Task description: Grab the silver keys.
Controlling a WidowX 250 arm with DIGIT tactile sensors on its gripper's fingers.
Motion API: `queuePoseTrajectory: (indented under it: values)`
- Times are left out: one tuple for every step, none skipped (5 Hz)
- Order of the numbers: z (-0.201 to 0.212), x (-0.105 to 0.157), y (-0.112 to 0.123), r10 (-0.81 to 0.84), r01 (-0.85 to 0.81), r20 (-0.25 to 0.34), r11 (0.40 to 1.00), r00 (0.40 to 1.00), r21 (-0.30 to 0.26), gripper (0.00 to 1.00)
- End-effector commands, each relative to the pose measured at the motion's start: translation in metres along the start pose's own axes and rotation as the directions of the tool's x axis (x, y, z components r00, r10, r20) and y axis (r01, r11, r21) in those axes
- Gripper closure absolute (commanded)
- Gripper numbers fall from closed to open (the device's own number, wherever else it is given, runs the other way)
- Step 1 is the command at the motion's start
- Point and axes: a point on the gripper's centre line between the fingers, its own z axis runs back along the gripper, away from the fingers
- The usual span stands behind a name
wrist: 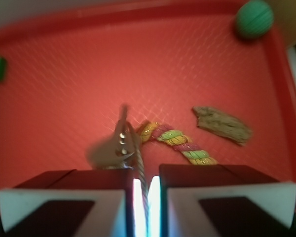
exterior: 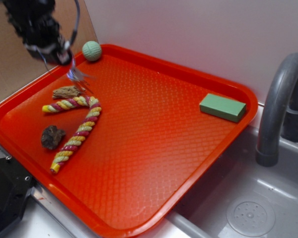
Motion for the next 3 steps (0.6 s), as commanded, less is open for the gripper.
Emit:
queuePoseTrajectory:
  values:
    - [0.099,0.045,-0.021,-0.047,0.046,0.021,0.997,0.999,0.058,1.00]
    - [0.126,0.052,-0.022,-0.034,0.035,-0.011,0.998,0.999,0.060,1.00]
    - [0.123,0.050,-0.021,-0.030,0.033,-0.044,0.998,0.999,0.053,1.00]
